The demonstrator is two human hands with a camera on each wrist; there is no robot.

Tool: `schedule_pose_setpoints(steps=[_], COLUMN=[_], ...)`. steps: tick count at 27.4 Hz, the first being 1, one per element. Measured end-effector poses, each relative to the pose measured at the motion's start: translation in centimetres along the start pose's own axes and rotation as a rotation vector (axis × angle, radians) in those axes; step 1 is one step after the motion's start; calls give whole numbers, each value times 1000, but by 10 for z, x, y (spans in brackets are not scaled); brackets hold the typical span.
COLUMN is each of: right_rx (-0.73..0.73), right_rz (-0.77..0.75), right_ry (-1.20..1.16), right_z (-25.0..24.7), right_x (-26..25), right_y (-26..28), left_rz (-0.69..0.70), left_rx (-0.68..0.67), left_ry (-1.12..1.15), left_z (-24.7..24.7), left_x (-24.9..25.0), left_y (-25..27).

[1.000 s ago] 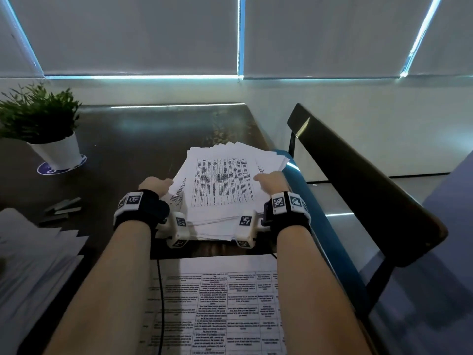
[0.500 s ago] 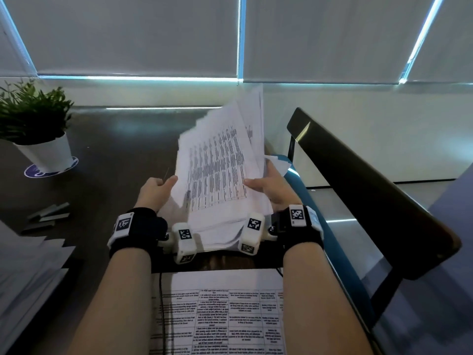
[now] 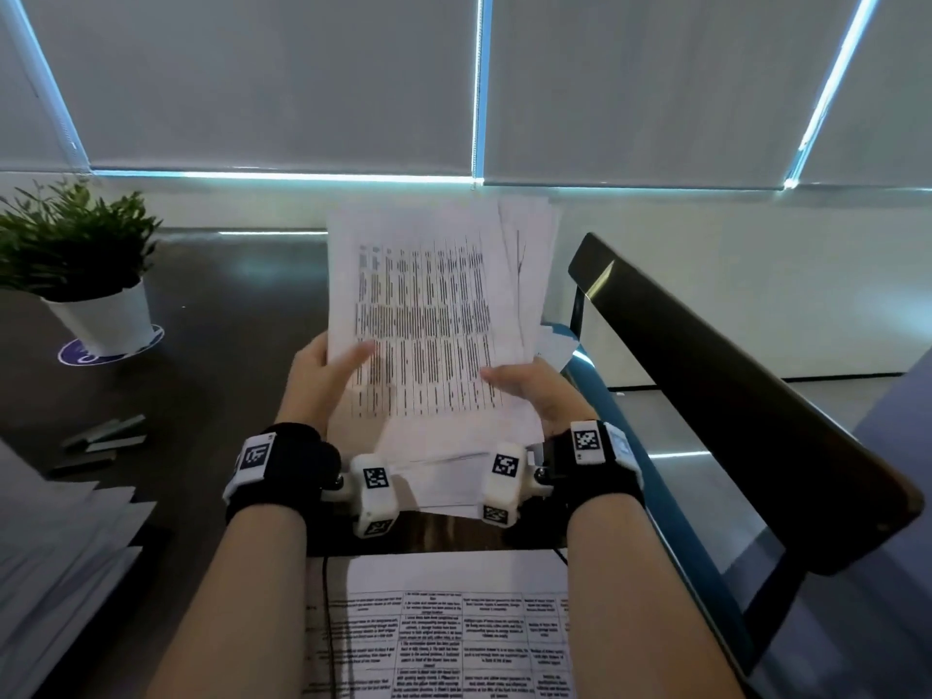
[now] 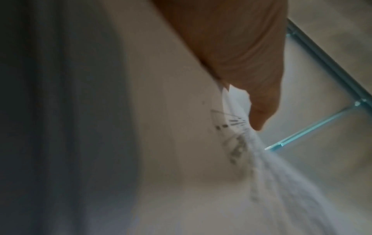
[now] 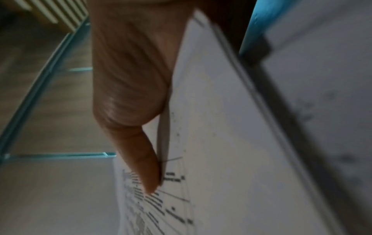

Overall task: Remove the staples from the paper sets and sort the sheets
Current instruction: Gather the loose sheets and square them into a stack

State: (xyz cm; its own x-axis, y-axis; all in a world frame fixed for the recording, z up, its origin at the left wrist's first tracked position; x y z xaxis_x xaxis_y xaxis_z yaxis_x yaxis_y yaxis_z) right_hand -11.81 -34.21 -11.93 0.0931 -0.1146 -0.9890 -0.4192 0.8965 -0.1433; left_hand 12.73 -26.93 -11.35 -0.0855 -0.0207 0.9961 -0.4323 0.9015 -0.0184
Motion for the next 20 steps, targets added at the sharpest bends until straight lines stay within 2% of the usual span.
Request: schedule_pose_setpoints(steps=[1,3,4,6,8,10,11,14,15,17,19,20], right_rx=[-21,-53,-64,-100,-115,-87,-62,-34,-33,6,65,106], right_rz=[-45,-110,-121,-87,-9,40,37,45,53,47,28,60], right_ry=[-115,-218,-227,-177,-116,-46,5,12,-9,-154,-400,-472], right_z=[0,-1,-1,0,-1,-3,-5,-9,-9,-10,-13,-15], right_x=[-8,-16,-15,-10,-3,-4,-6,-12,-14,-18,-20,-17], right_y=[3,3,0,-1,-1,4,6,11,12,16,19,18], left_rz=[-29,-98,-137,-135,-52,-52,-110,-459,-502,-448,-368,-378], left_rx=[-16,-133,-209,-243,-60,80,79,-121,-176,-192,-65,16], left_ry=[80,179,197,126,72,110,138,258,274,340,279,201], left_z=[-3,-2,1,6,8,9,10,5,3,4,7,6], left_x=[1,1,1,1,1,-1,-2,-17,-15,-13,-13,-15], left_y=[1,3,2,4,2,1,3,-4,-2,-4,-5,-5])
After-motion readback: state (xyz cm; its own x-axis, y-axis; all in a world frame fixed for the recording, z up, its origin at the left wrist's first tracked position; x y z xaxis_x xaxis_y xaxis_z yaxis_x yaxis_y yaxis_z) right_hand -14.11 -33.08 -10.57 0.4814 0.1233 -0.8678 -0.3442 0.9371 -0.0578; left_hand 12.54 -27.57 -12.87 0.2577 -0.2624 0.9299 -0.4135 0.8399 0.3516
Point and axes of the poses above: each hand's wrist, its own y-axis away from the middle knuckle, its own z-axis out of the palm, x = y × z, the point moved 2 cm from there along -y, towards the middle knuckle, and after that the axes turned 14 degrees about -z, right-handed, at the moved point
